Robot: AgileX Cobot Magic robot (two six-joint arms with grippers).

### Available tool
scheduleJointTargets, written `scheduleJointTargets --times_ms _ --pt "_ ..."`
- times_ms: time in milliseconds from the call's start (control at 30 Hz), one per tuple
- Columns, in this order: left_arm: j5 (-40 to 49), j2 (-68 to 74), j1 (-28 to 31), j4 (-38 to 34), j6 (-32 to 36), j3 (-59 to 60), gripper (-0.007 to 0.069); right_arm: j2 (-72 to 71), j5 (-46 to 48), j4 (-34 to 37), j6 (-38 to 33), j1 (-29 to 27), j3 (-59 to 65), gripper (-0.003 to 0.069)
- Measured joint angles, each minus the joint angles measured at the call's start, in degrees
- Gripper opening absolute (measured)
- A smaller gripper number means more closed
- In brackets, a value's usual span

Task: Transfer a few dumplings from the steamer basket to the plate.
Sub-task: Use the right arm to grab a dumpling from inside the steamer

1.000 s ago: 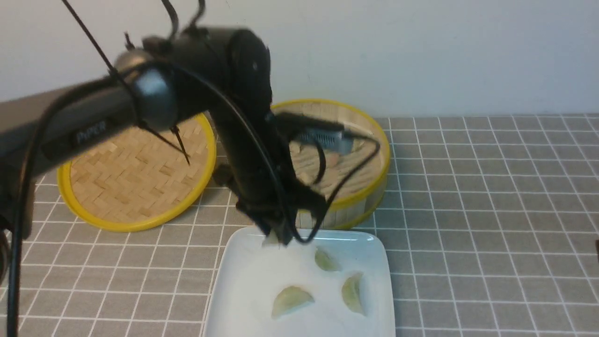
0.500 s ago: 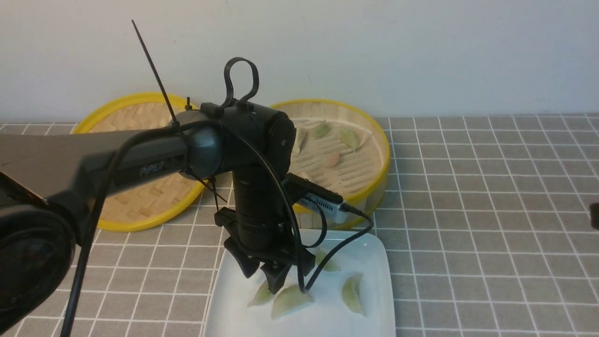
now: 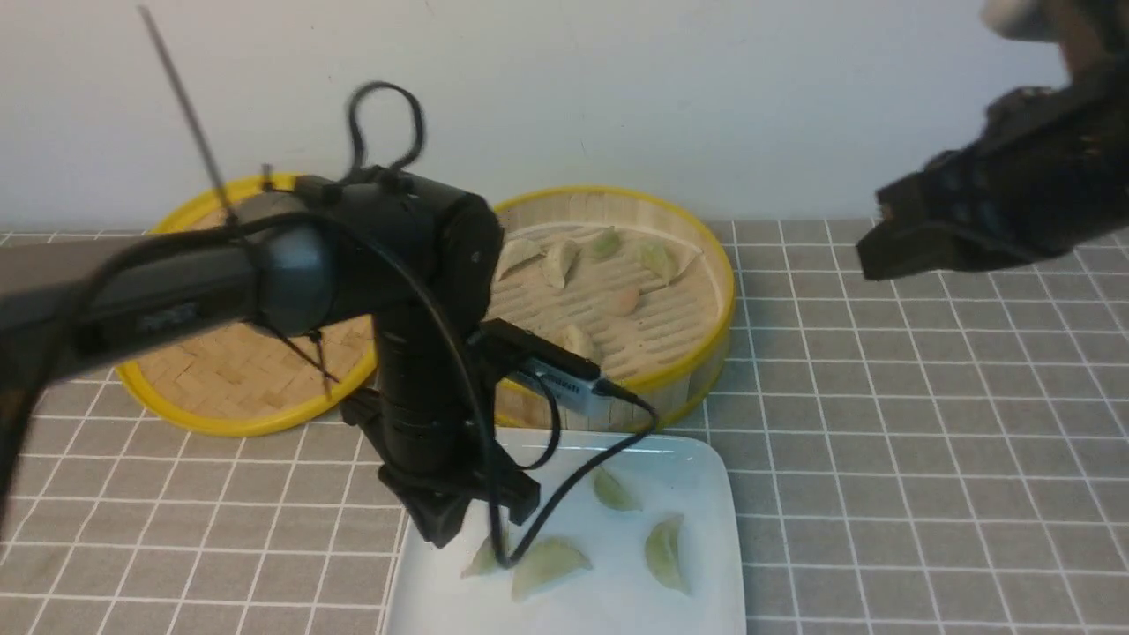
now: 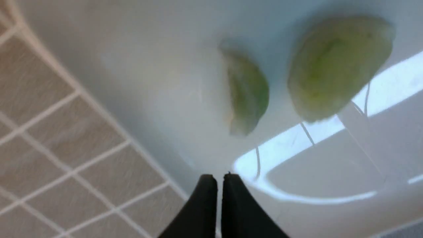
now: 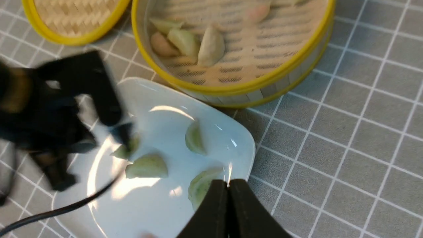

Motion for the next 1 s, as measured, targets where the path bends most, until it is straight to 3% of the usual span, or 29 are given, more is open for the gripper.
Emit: scheduleJointTargets --times_ms 233,533,667,833,1000 --pt "-4.1 -19.8 4.7 -0.1 -2.2 13.9 -0.0005 17.3 3.0 -7.1 3.1 6.9 -17.3 -0.0009" --pt "-9.5 -35.0 4.9 -5.8 -2.6 24.6 -0.0005 38.1 5.1 -16.9 8.9 15.7 -38.7 0.0047" --pt "-10.5 -42.7 4.9 -7.4 -2.6 28.2 -0.0005 49.0 5.2 -18.8 9.1 17.8 -48.7 0.0164" --pt "-10.4 -51.0 4.9 -7.5 -3.1 28.9 -0.0005 53.7 5.3 -18.5 9.5 18.0 -51.9 0.0318" --pt "-10.1 -59.0 4.9 -7.6 -3.7 28.9 -0.0005 55.8 5.3 -18.6 9.5 18.0 -52.4 0.0399"
